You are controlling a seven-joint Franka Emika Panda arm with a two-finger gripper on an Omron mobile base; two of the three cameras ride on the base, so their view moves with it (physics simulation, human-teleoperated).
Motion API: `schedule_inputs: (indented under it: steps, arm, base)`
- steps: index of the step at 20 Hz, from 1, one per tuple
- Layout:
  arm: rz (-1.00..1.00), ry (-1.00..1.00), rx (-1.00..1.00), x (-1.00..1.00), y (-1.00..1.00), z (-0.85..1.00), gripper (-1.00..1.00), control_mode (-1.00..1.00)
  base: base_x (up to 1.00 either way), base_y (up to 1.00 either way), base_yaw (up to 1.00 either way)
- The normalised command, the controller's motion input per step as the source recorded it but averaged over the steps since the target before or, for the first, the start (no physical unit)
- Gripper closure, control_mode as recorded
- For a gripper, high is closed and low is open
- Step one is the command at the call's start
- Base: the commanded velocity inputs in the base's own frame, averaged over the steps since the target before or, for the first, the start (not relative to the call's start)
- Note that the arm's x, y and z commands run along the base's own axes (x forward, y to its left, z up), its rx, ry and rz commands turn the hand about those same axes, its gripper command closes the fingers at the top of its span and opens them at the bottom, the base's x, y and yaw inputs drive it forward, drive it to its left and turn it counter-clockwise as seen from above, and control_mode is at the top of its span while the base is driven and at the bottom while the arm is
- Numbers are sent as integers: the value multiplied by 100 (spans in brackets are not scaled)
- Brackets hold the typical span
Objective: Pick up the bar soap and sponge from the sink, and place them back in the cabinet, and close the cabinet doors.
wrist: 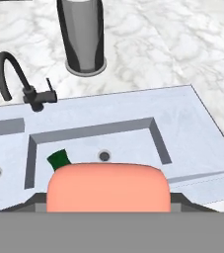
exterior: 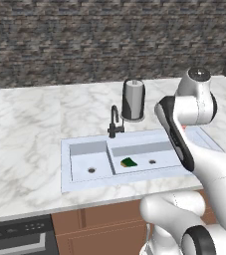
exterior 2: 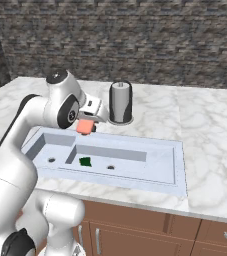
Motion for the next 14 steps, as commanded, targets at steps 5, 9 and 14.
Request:
schedule_inputs:
  steps: [5, 9, 14]
  arm:
    - [0, -7, 0, -20, 0, 15, 100, -100]
    - [0, -7, 0, -12, 0, 14, 100, -100]
    - [0, -4, 0, -13, 0, 23, 100, -100]
  base:
    - [0, 0, 0]
    - [0, 0, 0]
    - [0, 0, 0]
